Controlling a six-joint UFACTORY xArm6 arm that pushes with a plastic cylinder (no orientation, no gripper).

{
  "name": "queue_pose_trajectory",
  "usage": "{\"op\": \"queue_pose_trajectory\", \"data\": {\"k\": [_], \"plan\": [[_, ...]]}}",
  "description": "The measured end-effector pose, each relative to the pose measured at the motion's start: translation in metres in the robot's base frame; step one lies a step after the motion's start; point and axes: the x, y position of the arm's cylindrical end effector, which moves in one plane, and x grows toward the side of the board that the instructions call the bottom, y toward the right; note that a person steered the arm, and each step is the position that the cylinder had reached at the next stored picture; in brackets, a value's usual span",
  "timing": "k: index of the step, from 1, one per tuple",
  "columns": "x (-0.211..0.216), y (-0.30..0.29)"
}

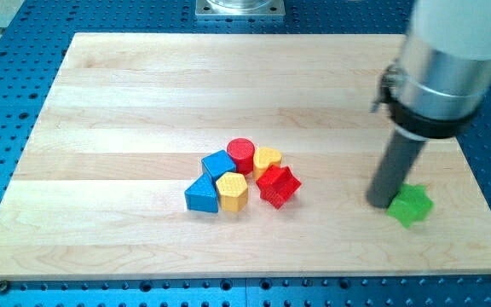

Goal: Move the red star left to the green star

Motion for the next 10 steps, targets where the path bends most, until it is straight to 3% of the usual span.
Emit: {"op": "queue_pose_trajectory", "data": {"k": [1, 2, 3, 4, 5, 6, 7, 8, 9, 10], "plan": [[0.03, 0.004], [0.008, -0.048], [0.061, -0.149], [0.037, -0.246], [-0.007, -0.291], [-0.014, -0.275], [-0.011, -0.196], [-0.012, -0.159], [-0.027, -0.186], [-0.043, -0.154]]}}
